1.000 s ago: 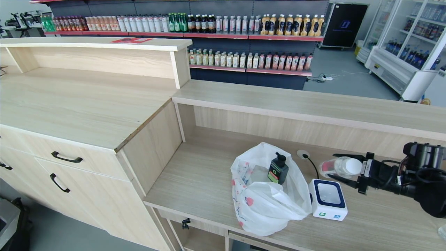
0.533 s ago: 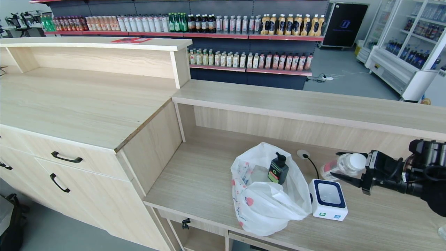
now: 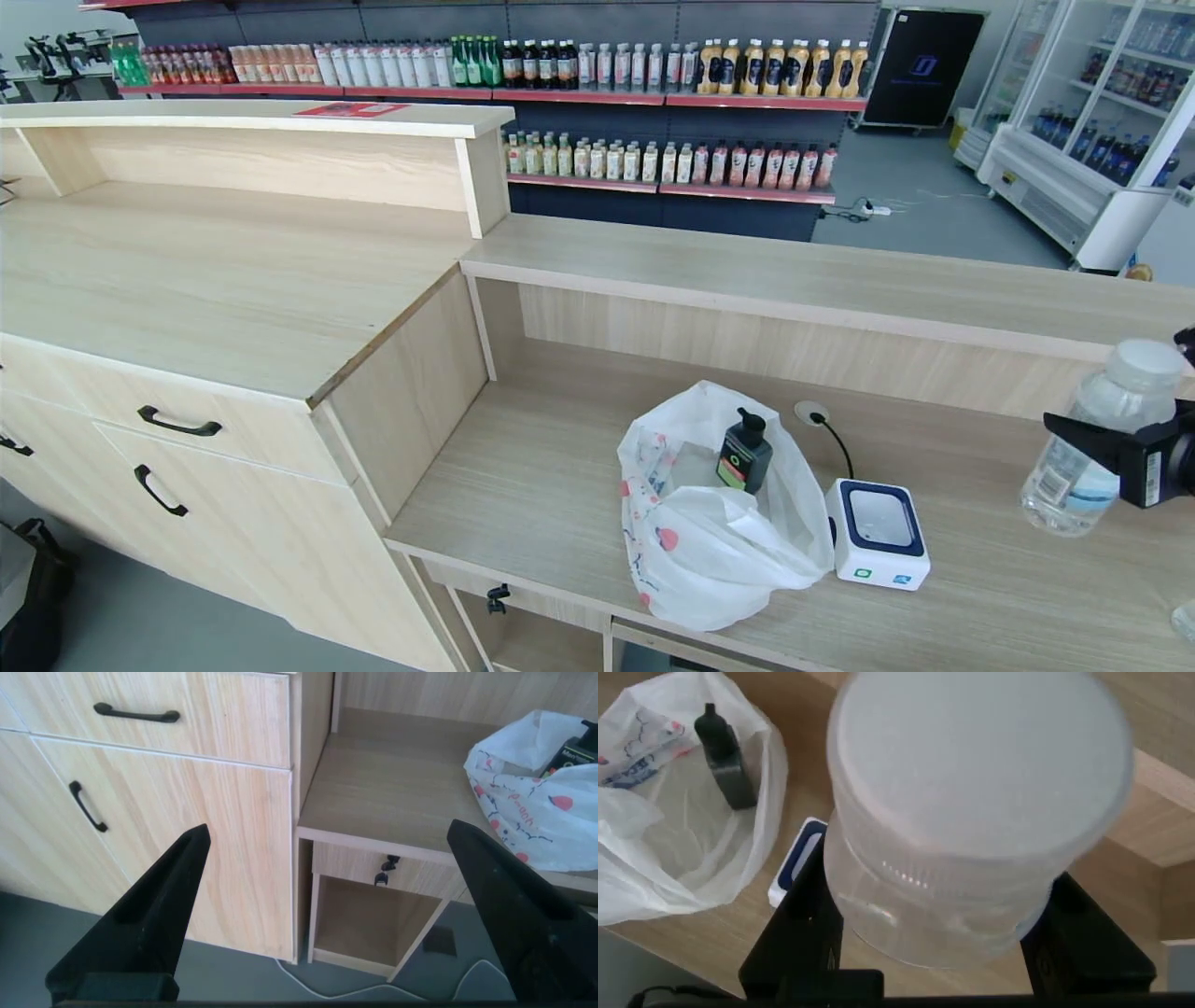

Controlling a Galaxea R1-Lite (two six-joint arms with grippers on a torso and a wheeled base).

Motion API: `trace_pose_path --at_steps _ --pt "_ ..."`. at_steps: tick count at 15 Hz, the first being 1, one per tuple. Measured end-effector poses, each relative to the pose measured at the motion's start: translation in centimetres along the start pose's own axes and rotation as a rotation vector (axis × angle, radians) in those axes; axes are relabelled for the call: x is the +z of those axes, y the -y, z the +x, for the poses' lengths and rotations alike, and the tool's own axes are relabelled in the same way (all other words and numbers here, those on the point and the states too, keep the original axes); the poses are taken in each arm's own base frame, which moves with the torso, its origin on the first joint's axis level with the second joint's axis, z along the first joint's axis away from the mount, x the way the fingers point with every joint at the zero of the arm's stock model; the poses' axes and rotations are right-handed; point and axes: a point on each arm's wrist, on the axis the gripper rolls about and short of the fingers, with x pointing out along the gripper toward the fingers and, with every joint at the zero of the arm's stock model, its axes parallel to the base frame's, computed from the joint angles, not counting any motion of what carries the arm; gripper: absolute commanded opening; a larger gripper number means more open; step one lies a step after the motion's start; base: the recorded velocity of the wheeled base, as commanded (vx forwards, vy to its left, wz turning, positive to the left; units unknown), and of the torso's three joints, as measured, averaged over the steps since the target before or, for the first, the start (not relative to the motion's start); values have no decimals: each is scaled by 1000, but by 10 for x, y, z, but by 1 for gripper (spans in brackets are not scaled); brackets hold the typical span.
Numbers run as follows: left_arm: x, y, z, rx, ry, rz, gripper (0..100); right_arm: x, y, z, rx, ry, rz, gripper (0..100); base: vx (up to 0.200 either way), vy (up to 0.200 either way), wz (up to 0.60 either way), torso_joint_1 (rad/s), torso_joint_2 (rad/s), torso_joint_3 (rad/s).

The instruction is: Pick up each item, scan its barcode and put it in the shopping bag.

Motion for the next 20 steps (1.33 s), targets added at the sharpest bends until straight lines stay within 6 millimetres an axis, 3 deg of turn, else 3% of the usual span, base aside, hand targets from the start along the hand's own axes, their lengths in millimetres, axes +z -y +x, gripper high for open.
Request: trace_pose_path --at_steps 3,8,13,20 --pt "0 0 0 0 0 0 100 13 -9 -15 -24 62 26 0 0 0 600 2 2 2" --pt "0 0 0 0 0 0 100 23 -31 -12 30 83 37 0 0 0 240 3 1 0" --pt "0 0 0 -1 0 0 100 6 -35 18 71 -13 49 0 0 0 0 0 0 0" --pt "0 0 0 0 0 0 100 -21 -44 81 97 -10 44 0 0 0 0 0 0 0"
